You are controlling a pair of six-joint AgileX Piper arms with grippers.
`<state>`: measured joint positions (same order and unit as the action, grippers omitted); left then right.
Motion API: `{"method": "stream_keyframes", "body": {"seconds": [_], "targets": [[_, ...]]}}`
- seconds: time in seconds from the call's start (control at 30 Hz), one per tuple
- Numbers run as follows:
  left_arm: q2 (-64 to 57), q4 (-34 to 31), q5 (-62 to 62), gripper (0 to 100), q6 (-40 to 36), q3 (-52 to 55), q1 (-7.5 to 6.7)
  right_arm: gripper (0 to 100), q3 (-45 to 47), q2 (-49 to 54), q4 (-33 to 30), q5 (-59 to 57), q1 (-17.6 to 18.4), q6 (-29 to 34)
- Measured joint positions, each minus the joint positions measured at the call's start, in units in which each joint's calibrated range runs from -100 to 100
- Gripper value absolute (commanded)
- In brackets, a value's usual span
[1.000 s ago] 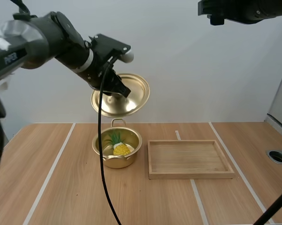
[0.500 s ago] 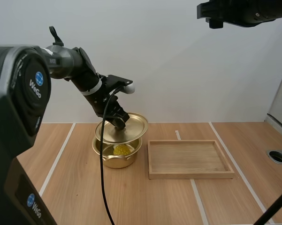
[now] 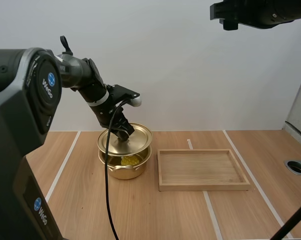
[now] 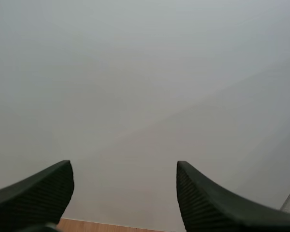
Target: Open the pot, put the pineapple inside, and close it
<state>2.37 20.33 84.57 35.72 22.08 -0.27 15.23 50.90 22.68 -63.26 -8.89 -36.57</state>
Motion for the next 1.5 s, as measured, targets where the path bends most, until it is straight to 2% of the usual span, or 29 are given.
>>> {"method": "stream_keyframes", "body": {"seconds": [0.3,0.5,0.6,0.7,0.83,0.87,0.9,1.1,1.3,1.5], "targets": [[2.75,-0.82,0.00,0,0.11,1.34,0.00,100,0.00,0.00,0.00,0.00,0.00,0.00],[2.63,-0.19,-5.96,0,1.89,5.20,0.00,100,0.00,0.00,0.00,0.64,0.00,0.00],[2.50,0.25,-7.33,7,1.89,5.98,-0.07,100,0.00,0.00,0.00,0.64,0.00,0.00],[2.50,0.36,-7.54,25,1.89,6.03,-0.07,100,0.00,0.00,0.00,0.64,0.00,0.00],[2.24,0.36,-7.85,79,1.89,6.14,-0.07,100,0.00,0.00,0.00,0.64,0.00,-0.08],[2.11,-0.02,-8.24,97,1.89,6.14,-0.07,100,0.00,0.00,0.00,0.64,0.00,-0.08],[1.96,-0.42,-8.21,100,1.89,6.14,-0.07,100,0.00,0.00,0.00,0.64,0.00,-0.08],[-2.41,-2.19,-11.51,100,1.60,2.27,0.00,100,0.00,0.00,0.00,0.64,0.00,-0.08],[-11.63,-2.27,-29.31,100,-3.86,-6.51,0.00,100,0.00,0.00,0.00,0.64,0.00,-0.08],[-22.58,-2.27,-47.93,100,-13.96,-14.18,0.00,100,0.00,0.00,-0.39,0.64,0.00,-2.02]]}}
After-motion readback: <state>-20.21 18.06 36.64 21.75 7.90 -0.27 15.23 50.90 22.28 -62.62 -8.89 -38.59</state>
